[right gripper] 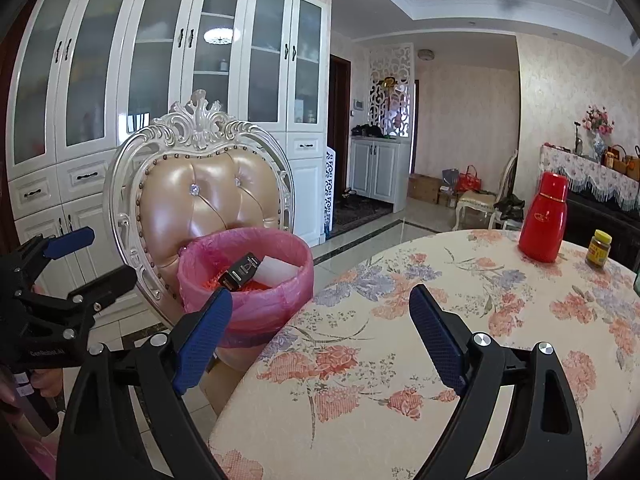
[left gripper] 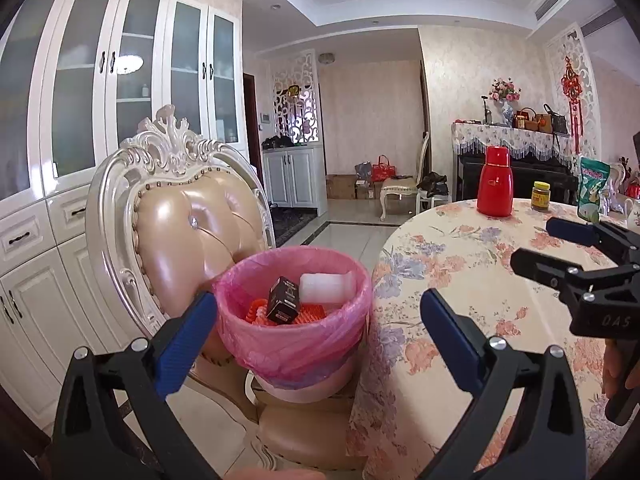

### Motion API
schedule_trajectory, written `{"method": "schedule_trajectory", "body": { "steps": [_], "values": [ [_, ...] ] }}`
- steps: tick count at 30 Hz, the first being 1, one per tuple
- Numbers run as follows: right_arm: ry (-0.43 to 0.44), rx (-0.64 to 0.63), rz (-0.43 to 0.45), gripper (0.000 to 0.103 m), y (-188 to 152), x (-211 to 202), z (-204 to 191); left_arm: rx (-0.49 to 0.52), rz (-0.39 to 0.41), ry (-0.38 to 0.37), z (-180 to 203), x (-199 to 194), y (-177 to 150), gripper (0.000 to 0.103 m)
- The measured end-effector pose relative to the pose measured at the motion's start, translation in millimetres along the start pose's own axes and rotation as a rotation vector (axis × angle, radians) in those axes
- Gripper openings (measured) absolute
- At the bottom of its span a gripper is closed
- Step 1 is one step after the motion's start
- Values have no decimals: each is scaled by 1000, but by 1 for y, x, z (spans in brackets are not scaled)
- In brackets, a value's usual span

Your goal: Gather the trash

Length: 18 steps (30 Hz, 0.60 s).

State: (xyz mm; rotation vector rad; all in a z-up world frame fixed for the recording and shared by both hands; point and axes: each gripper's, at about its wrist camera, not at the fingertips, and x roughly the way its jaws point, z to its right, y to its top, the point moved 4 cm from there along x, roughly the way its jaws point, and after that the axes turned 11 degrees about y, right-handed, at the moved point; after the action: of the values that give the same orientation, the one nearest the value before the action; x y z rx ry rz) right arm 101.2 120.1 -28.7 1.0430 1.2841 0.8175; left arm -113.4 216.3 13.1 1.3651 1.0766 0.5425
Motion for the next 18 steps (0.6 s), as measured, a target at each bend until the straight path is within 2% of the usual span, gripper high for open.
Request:
{"method": "schedule_trajectory", "body": {
  "steps": [18],
  "values": [
    [14,-12,18,84,2,-3,-8,3,-26,-7,-1,4,-3,98]
  ]
}}
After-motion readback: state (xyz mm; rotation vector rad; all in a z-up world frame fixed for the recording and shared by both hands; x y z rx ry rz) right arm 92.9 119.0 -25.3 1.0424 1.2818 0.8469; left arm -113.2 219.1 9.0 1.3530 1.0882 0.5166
